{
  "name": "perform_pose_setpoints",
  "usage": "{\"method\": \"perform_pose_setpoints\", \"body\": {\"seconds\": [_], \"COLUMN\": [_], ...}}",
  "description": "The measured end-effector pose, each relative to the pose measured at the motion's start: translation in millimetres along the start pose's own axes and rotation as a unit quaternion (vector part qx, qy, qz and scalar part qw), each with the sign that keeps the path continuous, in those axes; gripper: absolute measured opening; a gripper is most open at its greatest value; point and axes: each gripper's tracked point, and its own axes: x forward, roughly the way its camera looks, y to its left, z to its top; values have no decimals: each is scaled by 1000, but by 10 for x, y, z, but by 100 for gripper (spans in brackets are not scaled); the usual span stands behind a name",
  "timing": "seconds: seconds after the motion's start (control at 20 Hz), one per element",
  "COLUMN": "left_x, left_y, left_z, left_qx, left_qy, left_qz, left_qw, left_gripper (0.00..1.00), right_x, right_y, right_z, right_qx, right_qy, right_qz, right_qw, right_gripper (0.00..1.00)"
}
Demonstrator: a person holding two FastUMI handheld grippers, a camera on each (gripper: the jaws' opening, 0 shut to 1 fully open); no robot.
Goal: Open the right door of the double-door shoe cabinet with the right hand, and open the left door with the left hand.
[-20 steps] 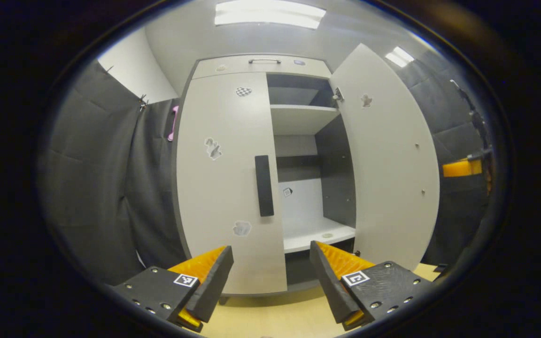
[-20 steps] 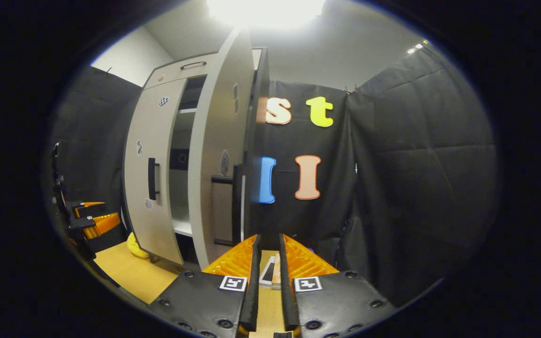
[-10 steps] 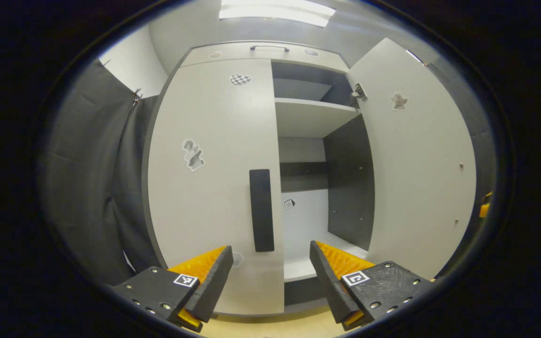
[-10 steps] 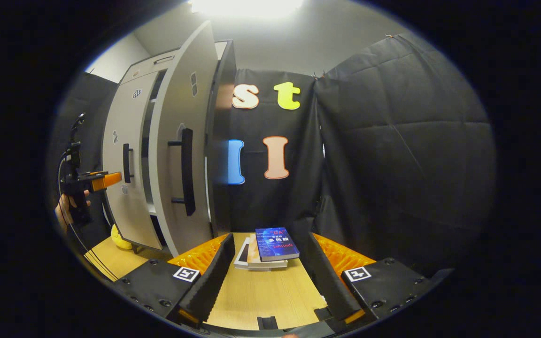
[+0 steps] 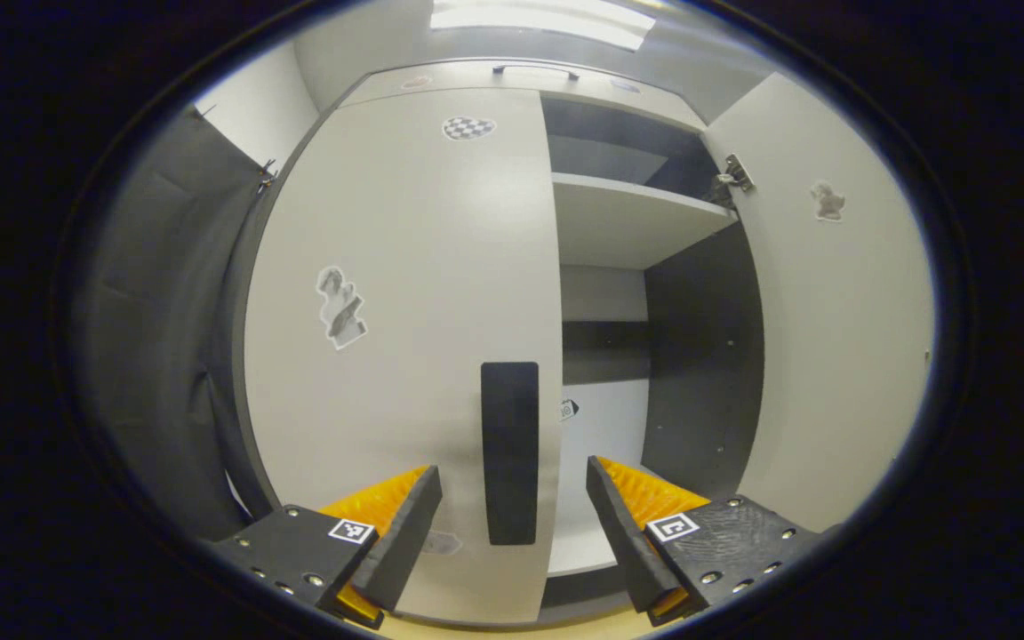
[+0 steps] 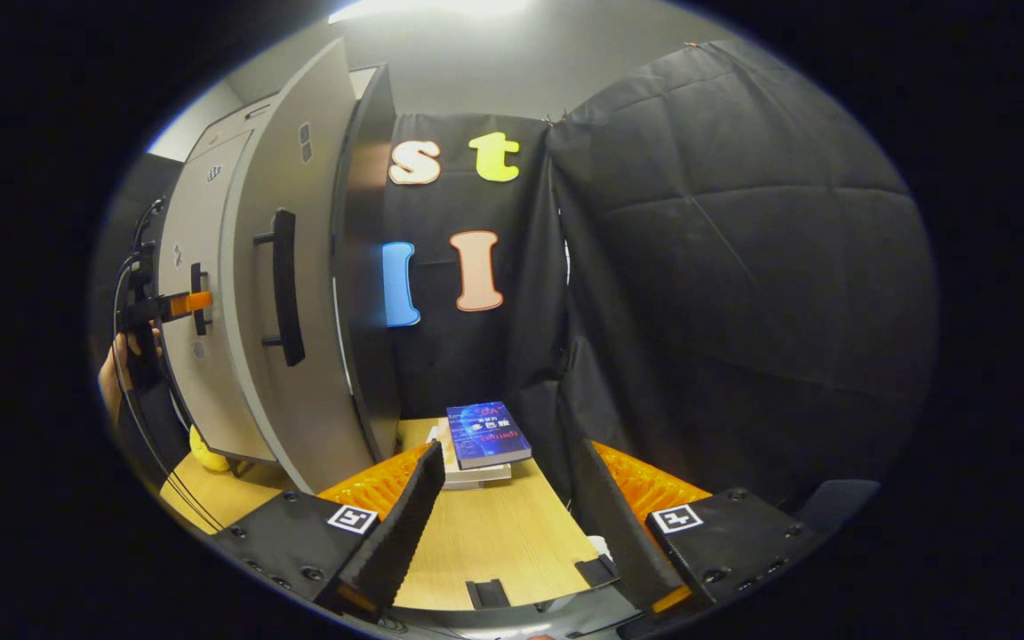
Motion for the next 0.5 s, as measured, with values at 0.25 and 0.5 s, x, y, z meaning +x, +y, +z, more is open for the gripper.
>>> {"method": "perform_pose_setpoints", "body": {"seconds": [0.25, 0.5], "left_x": [184, 179], "left_y": [123, 93], "left_z": [-53, -30], "left_qx": [24, 8], "left_qy": [11, 6], "left_qz": [30, 29], "left_qw": [999, 1000], "left_gripper": [84, 51], "right_x": [44, 66], "right_y": [-75, -65], "right_z": [-57, -88], "right_qx": [19, 11], "right_qy": [5, 6], "right_qz": [-8, -7], "right_qw": [1000, 1000], "right_gripper": [94, 94]}}
